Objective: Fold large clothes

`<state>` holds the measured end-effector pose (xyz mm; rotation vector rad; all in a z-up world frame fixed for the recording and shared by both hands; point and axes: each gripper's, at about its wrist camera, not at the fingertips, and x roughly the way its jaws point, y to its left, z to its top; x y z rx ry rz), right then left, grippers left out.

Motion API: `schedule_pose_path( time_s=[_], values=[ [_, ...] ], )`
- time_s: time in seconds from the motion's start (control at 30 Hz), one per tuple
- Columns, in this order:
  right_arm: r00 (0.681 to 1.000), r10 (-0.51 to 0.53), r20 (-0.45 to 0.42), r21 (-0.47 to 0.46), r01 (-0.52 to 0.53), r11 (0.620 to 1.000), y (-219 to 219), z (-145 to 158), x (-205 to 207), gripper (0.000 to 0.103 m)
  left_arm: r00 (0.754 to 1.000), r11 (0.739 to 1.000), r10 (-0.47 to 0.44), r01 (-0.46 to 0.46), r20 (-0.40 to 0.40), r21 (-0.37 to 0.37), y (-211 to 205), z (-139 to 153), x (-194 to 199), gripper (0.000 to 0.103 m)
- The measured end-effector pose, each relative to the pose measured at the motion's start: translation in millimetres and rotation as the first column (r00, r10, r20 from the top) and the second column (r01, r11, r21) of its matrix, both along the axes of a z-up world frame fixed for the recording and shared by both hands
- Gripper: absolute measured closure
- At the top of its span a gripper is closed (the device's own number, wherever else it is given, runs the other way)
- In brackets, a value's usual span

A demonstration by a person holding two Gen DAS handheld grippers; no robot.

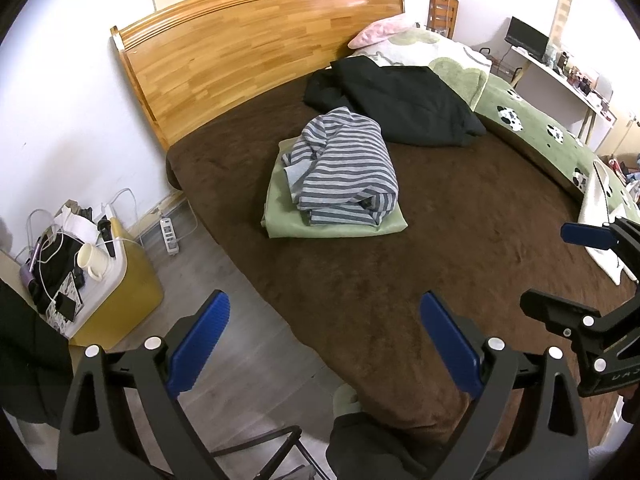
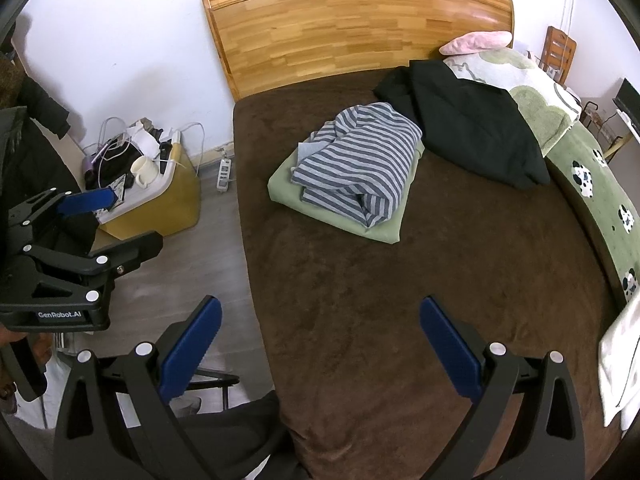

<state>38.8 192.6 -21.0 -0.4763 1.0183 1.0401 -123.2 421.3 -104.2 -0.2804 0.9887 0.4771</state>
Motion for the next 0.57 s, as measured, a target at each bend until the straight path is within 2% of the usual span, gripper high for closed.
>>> schedule_pose_path(
  time_s=[0.57],
  values=[
    [1.000, 0.000, -0.004, -0.001, 0.000, 1.000, 0.2, 3.1, 1.4, 0.005, 1.000, 1.000, 0.021, -0.021, -0.009, -0.023, 3.4, -3.3, -2.7, 0.007]
  ],
)
